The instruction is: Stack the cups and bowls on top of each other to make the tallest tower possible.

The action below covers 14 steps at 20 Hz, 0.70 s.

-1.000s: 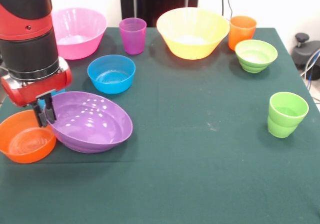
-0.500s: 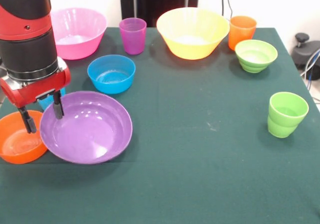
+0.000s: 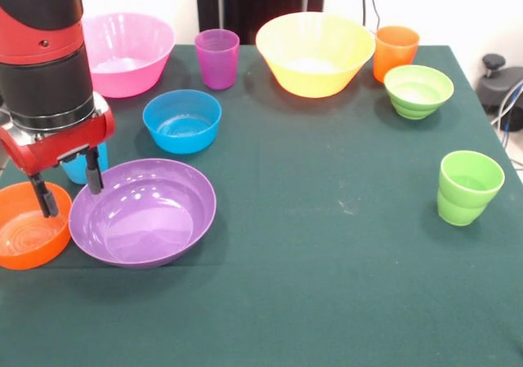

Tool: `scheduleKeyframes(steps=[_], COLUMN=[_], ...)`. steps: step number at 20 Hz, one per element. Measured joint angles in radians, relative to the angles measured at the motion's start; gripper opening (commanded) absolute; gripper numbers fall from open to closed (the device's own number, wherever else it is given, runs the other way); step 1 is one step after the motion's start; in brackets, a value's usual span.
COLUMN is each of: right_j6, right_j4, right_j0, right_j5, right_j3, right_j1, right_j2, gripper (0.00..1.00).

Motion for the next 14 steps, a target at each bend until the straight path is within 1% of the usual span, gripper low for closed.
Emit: scheduleKeyframes(steps=[3,6,7,9,11,12,14], right_j6=[0.0,0.0,0.0,0.0,0.0,0.0,0.0], right_j4=[0.0,0.003,0.009,0.013,0.024,0.038,0.057], right_j0=[0.0,0.0,0.001,0.001,0.001,0.001,0.001], right_j5=[0.0,0.0,0.0,0.0,0.0,0.002,0.009], right_j3=[0.011,0.036,0.058,0.071,0.096,0.12,0.151], right_j1=[-0.016,-0.053,-0.086,-0.104,-0.14,-0.172,-0.212], right_j2=[0.0,0.0,0.0,0.0,0.0,0.002,0.007], gripper=[1.0,1.0,1.0,1.0,1.0,1.0,1.0])
